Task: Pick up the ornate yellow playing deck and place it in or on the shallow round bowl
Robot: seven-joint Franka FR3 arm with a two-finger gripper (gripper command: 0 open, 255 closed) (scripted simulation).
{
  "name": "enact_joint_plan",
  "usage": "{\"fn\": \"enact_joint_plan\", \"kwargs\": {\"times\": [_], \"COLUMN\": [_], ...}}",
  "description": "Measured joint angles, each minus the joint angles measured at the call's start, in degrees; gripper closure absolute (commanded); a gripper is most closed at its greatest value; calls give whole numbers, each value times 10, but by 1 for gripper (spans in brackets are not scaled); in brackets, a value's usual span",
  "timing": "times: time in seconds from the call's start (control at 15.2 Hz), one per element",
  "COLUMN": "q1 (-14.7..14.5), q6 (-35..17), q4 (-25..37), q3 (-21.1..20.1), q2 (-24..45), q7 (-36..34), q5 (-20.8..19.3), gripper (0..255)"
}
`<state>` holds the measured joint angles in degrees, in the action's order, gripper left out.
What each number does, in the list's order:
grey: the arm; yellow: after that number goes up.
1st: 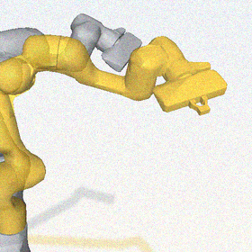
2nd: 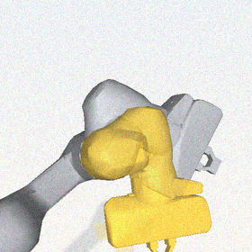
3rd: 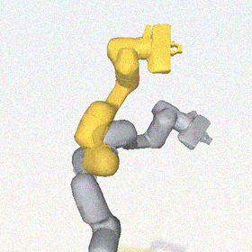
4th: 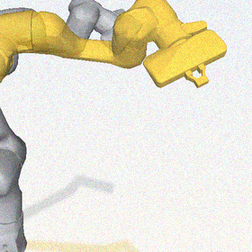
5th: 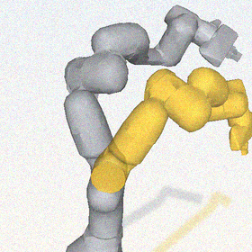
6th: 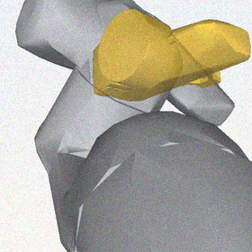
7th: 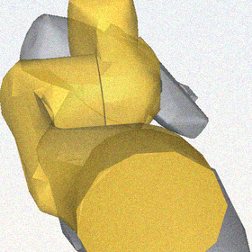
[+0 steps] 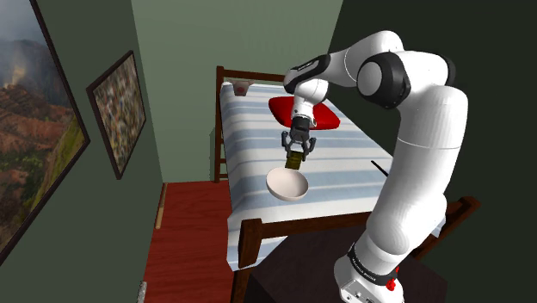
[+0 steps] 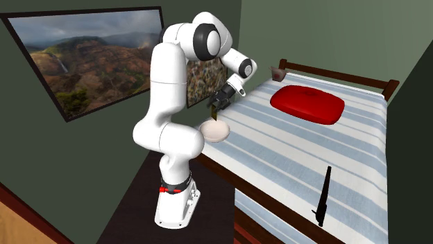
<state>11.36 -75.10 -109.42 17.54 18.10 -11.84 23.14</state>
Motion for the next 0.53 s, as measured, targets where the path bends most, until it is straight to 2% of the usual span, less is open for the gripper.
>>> {"fn": "enact_joint_plan", "kwargs": {"times": [0.53], "q1": [0], "q6": [-46], "q4": [-14], "q3": [-4], "q2": [38], "q7": [20], "q5": [8], "gripper": [255]}}
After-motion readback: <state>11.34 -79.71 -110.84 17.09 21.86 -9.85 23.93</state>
